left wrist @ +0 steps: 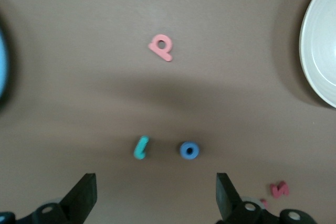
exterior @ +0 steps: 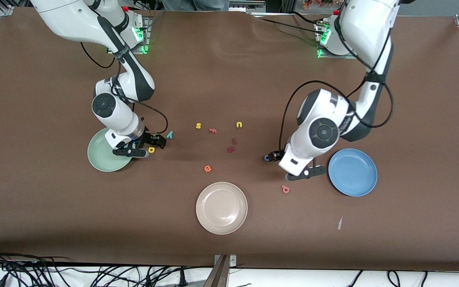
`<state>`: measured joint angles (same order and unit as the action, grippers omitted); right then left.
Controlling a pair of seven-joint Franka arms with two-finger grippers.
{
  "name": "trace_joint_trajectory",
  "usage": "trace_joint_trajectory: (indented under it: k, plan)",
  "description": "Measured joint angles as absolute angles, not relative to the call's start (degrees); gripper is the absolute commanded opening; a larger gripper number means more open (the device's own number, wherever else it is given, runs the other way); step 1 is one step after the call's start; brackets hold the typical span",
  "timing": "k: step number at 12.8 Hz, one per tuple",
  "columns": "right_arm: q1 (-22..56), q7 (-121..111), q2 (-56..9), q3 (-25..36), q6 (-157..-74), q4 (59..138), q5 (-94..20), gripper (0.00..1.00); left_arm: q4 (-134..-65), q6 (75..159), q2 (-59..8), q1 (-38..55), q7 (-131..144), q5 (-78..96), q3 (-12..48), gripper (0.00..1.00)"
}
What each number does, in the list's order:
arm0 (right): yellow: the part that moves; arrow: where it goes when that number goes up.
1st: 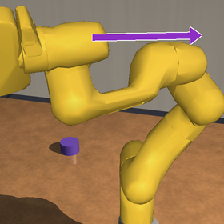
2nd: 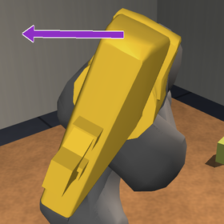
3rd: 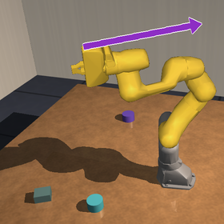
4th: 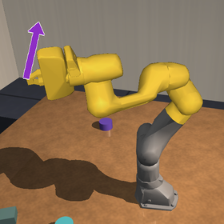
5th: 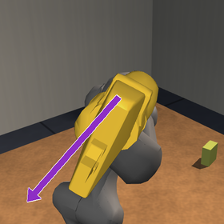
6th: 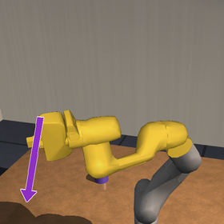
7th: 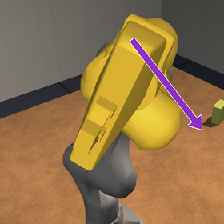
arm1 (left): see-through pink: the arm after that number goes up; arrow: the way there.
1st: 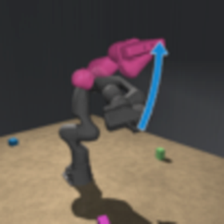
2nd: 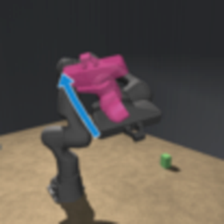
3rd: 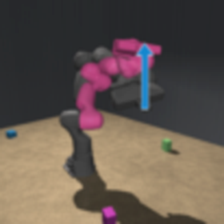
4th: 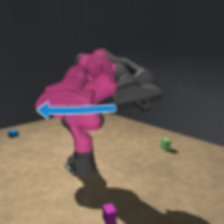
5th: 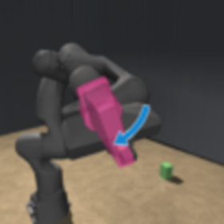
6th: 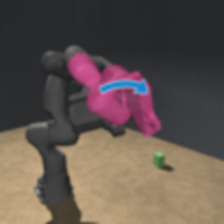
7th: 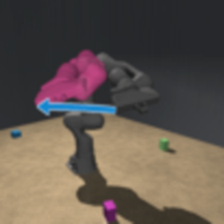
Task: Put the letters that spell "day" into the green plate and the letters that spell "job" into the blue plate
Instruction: 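Reach the right gripper to yellow letter while the left gripper reaches blue o, then grasp yellow letter with the right gripper while the left gripper grasps blue o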
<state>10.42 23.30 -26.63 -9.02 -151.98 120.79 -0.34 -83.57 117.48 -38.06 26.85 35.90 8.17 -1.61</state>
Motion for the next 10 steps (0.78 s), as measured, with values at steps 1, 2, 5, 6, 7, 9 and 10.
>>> trace_joint_trajectory:
  k: [1, 2, 5, 6, 7, 9, 10]
  plan:
    - [10.4, 23.3, -27.0, -9.0, -153.2, 121.3, -0.3, 0.88, -84.5, 120.0, -39.0, 27.6, 36.8, 8.2, -1.6, 1.00]
    - [10.4, 23.3, -27.4, -9.0, -154.0, 121.7, -0.3, 0.84, -86.0, 122.7, -39.6, 28.4, 37.9, 8.2, -1.6, 1.00]
    - [10.4, 23.3, -27.9, -9.0, -154.5, 122.0, 0.1, 0.76, -90.0, 129.3, -41.1, 30.6, 40.1, 8.2, -1.6, 1.00]
    - [10.4, 23.3, -28.1, -9.0, -154.6, 122.0, 0.6, 0.74, -90.3, 130.2, -41.7, 30.9, 40.2, 8.2, -1.6, 0.99]
    - [10.4, 23.3, -28.3, -8.9, -154.6, 122.0, 1.1, 0.73, -90.3, 130.6, -42.1, 31.0, 40.3, 8.2, -1.6, 0.98]
    - [10.4, 23.3, -28.8, -8.9, -154.7, 122.0, 1.4, 0.71, -90.4, 130.7, -42.6, 31.1, 40.3, 8.2, -1.6, 0.96]
    - [10.4, 23.3, -29.0, -8.9, -154.8, 122.0, 1.8, 0.70, -90.4, 130.9, -43.0, 31.3, 40.4, 8.2, -1.6, 0.94]
